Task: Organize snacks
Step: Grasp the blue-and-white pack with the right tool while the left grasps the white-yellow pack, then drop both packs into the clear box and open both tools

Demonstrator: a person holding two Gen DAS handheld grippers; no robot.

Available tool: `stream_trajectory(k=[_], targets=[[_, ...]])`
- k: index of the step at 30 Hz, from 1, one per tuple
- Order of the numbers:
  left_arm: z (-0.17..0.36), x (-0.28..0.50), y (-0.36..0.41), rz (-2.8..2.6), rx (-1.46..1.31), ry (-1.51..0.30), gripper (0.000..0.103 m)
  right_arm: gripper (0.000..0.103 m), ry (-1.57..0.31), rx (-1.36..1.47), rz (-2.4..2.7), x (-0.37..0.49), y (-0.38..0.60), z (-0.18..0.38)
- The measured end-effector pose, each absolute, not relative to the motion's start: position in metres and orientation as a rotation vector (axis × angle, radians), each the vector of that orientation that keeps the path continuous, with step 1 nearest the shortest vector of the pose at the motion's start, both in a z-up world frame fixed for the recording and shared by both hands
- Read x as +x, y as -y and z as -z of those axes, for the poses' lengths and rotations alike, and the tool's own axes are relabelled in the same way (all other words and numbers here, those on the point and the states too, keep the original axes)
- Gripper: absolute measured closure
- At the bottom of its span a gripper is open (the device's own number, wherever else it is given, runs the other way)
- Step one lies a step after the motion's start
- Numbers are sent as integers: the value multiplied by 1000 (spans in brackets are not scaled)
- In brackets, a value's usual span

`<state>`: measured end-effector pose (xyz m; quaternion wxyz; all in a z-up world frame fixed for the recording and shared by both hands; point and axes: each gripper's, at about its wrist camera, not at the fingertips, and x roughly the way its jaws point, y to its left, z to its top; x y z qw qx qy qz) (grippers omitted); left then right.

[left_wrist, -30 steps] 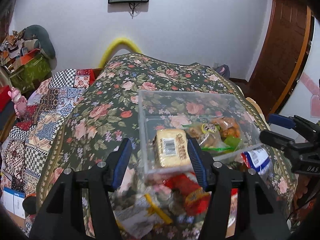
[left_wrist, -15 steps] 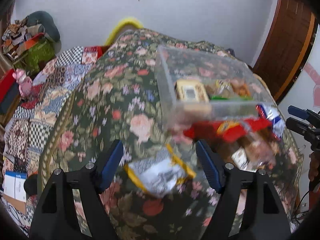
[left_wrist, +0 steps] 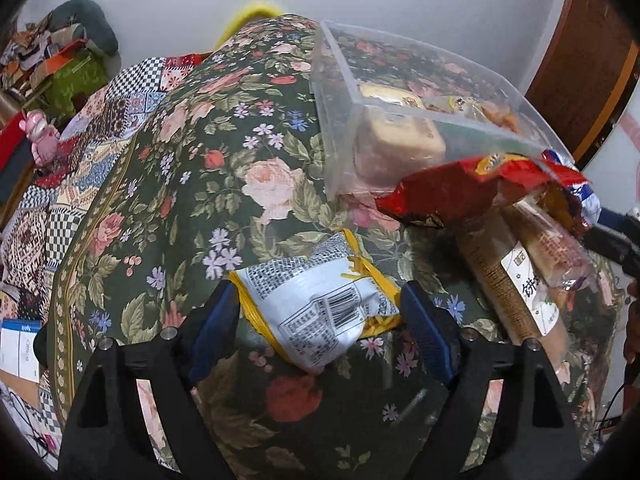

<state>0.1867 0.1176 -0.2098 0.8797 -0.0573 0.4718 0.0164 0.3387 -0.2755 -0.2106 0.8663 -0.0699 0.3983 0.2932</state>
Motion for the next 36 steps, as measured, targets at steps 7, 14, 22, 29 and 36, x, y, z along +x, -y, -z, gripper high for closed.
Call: stream_trajectory(k=[7, 14, 22, 29, 36], targets=[[219, 191, -108, -42, -81, -962, 18, 1, -866, -119, -601, 352, 268, 220], [219, 184, -106, -27, -54, -940, 37, 6, -854, -109, -601, 352, 265, 223], [213, 174, -108, -3, -85, -937, 52, 28, -864, -89, -650, 346, 269, 220], [202, 162, -104, -4, -63, -920, 54, 35, -854, -82, -650, 337, 280, 216], [171, 157, -110, -16, -93, -860, 54, 35, -804, -69, -642, 329, 289, 195]])
